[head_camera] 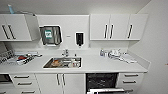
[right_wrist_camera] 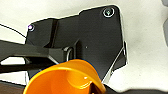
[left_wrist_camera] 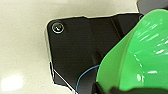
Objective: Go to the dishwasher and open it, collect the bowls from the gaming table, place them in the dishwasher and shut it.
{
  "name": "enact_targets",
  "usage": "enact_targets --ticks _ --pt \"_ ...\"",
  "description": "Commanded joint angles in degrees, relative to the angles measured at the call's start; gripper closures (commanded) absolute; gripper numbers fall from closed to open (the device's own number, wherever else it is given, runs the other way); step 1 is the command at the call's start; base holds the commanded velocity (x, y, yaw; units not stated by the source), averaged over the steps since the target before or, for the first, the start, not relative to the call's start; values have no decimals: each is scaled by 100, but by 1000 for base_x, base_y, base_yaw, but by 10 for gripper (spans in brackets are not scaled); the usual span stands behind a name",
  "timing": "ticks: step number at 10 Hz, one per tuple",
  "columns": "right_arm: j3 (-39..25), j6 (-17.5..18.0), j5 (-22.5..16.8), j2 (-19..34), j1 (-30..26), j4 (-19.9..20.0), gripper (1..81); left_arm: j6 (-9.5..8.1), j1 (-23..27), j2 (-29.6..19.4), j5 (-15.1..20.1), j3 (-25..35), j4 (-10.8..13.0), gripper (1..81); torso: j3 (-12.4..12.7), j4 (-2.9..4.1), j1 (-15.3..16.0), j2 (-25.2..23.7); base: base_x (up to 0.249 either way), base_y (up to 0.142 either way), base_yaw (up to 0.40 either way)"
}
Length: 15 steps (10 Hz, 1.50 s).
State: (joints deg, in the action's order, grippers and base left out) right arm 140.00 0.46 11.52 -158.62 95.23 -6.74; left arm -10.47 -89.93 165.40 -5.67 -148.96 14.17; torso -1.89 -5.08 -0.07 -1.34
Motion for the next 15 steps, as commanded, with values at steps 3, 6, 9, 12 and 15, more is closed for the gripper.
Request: enact_targets --ticks 3,6,9,12,15 --pt "-9 -11 -186 91 -325 -47 811 19 366 -51 189 51 60 811 0 0 8 5 142 0 0" --pt "18 -11 -185 65 -289 -47 811 19 357 -24 189 51 69 811 0 0 8 2 142 0 0" --pt "62 -20 -185 12 -289 -47 811 28 349 -33 189 51 60 811 0 0 7 2 142 0 0" --pt "106 -20 -194 4 -307 -47 811 28 349 -16 189 51 69 811 0 0 7 2 141 0 0" --pt "106 -20 -212 -5 -325 -47 811 28 340 -15 189 51 69 811 0 0 7 2 133 0 0"
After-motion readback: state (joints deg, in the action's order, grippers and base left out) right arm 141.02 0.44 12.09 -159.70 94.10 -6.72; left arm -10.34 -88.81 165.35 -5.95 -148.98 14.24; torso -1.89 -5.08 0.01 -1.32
